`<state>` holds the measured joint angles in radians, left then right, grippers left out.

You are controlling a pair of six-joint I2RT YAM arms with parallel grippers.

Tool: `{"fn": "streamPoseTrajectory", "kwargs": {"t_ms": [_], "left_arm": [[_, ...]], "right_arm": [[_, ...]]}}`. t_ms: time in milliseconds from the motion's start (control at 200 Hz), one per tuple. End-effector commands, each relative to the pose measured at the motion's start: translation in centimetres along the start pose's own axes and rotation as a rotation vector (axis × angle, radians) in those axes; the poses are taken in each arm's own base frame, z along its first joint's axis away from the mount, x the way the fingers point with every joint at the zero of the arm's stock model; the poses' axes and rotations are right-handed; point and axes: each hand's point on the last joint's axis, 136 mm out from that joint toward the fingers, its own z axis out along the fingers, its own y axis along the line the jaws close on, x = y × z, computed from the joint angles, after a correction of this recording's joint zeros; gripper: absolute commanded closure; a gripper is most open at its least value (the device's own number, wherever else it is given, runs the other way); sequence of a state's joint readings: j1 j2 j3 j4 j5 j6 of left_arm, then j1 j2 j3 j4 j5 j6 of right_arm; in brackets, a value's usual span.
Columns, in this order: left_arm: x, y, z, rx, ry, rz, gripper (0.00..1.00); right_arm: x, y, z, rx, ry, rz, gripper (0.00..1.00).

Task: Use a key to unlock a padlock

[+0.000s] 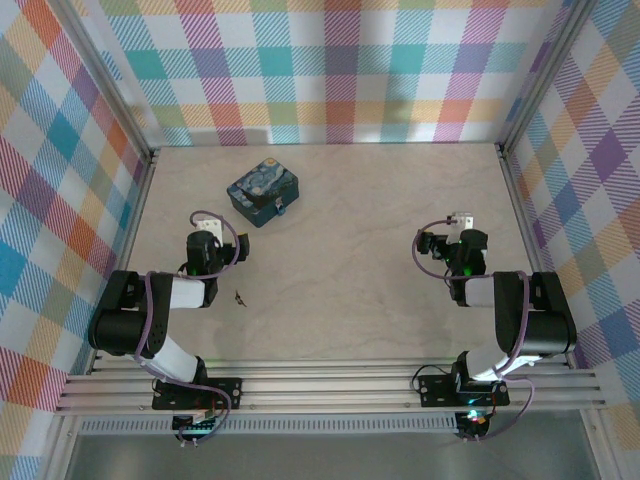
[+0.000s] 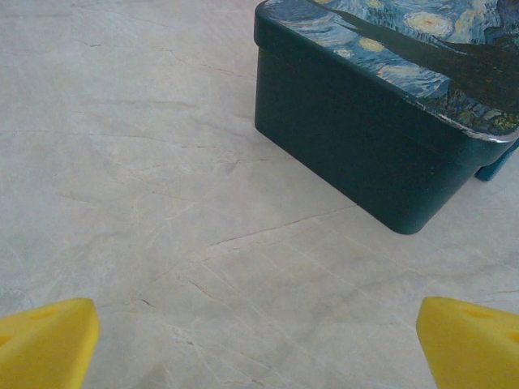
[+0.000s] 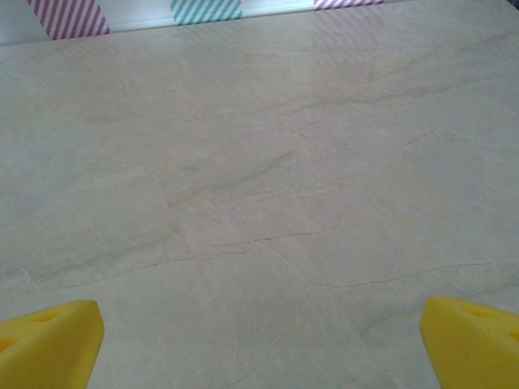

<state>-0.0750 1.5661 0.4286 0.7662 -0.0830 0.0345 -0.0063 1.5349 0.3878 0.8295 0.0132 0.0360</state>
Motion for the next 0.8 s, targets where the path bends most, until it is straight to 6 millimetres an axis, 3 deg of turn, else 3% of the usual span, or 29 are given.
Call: {"fn": "streamPoseTrajectory", "kwargs": {"t_ms": [0, 795], "left_arm": [[-0.71, 0.32, -0.03, -0.006, -0.033, -0.012, 0.0], [-0.75, 0.28, -0.03, -0.006, -0.033, -0.011, 0.0]], "right_arm": [[-1.0, 0.68, 0.21, -0.03, -0.026, -0.021, 0.0], [-1.42, 0.89, 0.16, -0.039, -0.013, -0.022, 0.0]]}}
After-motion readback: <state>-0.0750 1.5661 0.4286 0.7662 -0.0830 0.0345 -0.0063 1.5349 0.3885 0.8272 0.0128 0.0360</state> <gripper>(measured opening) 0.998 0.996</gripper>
